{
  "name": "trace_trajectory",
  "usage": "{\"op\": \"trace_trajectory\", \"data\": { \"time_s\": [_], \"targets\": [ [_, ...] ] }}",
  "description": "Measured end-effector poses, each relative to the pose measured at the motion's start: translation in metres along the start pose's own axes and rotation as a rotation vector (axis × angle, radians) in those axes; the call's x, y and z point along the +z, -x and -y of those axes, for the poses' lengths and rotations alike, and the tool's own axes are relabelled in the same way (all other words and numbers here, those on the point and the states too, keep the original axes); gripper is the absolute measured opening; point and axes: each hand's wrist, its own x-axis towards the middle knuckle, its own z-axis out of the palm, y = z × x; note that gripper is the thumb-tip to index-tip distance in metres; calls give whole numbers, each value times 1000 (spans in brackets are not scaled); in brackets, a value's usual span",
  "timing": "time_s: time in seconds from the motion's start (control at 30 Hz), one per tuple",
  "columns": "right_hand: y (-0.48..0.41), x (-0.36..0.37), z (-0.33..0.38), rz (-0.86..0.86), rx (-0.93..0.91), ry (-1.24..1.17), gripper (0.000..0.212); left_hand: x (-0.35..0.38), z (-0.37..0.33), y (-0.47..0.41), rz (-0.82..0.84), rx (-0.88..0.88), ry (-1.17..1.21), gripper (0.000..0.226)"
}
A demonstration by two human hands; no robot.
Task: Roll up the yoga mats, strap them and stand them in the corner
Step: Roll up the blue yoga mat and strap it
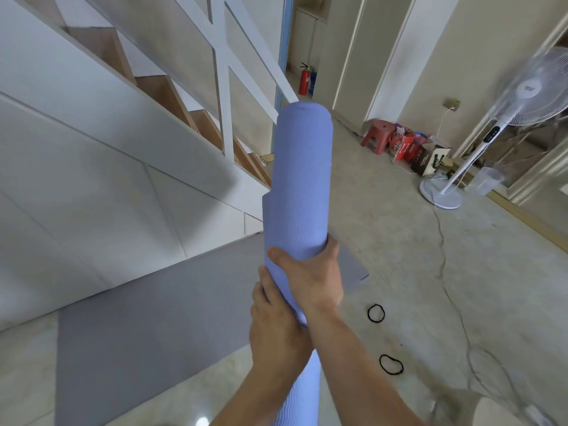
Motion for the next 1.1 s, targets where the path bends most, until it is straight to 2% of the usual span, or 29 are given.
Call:
{"op": "trace_trajectory", "data": {
  "time_s": [0.17,0.2,0.33,0.4,0.47,0.53,0.6,0.67,0.73,0.83,0.9,0.97,1.03,1.1],
  "targets": [
    [-8,-13,2,199,-158,-165,125,-25,16,-15,25,-26,403,109],
    [-15,-20,5,262,-186,-237,123,-32,17,-18,70,11,473,110],
    [-43,-45,15,545,-180,-609,79,-55,12,-44,258,198,652,105],
    [-43,-50,18,546,-148,-639,67,-63,7,-53,387,197,674,102],
    [-41,-45,18,420,-104,-628,60,-66,10,-60,470,157,654,101],
    [-38,-37,18,184,-59,-511,65,-65,8,-58,417,118,478,111],
    [-30,-29,24,-25,-34,-252,83,-54,1,-51,319,114,175,130],
    [-13,-19,31,-74,-32,-76,90,-32,-5,-37,156,190,24,134],
    [7,-7,33,-67,-71,-58,93,-18,-9,-27,-51,164,79,125],
    [13,-6,22,35,-184,-183,106,-28,-5,-27,-166,81,366,103],
    [3,-21,19,175,-202,-282,118,-41,4,-28,-137,93,488,110],
    [-12,-38,23,316,-237,-385,123,-51,9,-30,-52,182,554,112],
    [-23,-49,27,457,-325,-512,103,-57,6,-34,62,277,591,113],
    [-22,-54,32,493,-351,-572,82,-63,1,-41,187,298,620,111]
  ]
}}
